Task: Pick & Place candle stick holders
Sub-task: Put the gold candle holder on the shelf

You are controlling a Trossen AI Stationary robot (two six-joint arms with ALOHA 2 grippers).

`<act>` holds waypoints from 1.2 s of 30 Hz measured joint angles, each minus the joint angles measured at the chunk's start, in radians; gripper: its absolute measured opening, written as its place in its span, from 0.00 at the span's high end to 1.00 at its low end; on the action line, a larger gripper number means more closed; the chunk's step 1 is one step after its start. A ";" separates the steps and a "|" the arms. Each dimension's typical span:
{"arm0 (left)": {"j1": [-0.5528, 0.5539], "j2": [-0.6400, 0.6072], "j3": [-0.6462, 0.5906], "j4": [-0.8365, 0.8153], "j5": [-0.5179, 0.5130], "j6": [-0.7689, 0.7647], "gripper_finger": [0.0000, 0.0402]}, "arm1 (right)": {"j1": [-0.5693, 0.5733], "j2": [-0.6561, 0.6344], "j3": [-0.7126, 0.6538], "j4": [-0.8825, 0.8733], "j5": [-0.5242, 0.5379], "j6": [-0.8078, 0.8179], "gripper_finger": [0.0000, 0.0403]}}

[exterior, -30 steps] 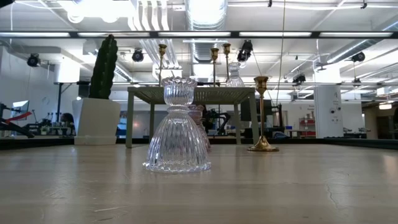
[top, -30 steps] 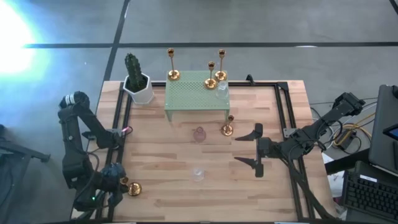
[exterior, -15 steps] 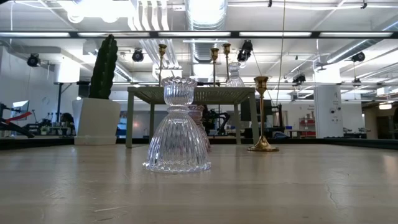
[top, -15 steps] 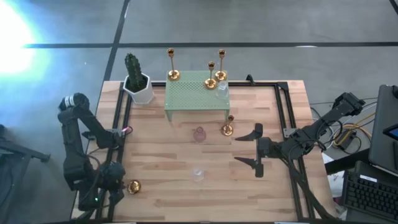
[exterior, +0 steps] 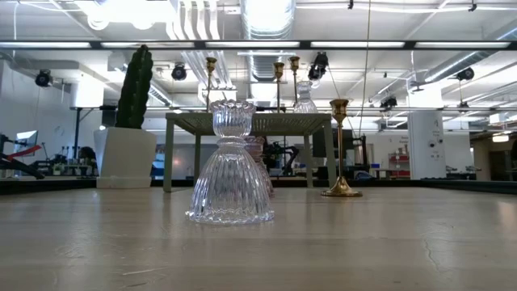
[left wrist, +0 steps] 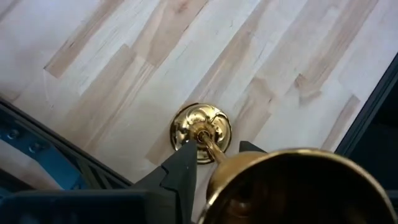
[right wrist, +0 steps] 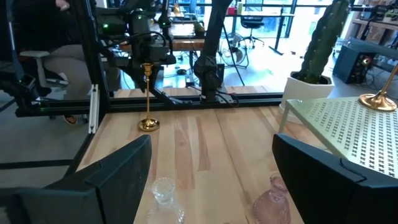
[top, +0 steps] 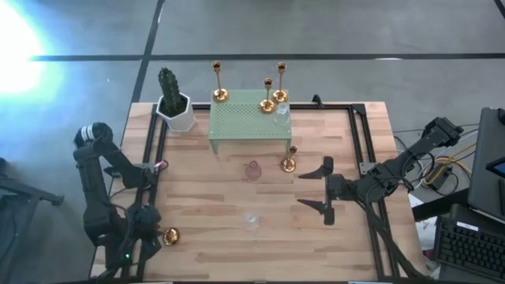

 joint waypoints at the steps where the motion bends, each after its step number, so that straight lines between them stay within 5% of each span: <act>1: 0.000 0.001 0.000 0.000 0.000 0.002 0.69 | 0.000 0.000 0.000 0.000 0.000 0.000 0.19; 7: 0.000 0.002 0.000 -0.002 0.004 0.044 0.74 | 0.000 0.000 0.000 0.000 0.000 0.000 0.19; 15: 0.001 0.002 -0.007 -0.032 -0.044 0.081 0.98 | 0.000 0.000 0.000 0.000 0.000 0.000 0.19; 36: -0.001 0.000 -0.077 0.016 -0.097 0.123 0.98 | 0.000 0.000 0.000 0.000 0.002 0.000 0.19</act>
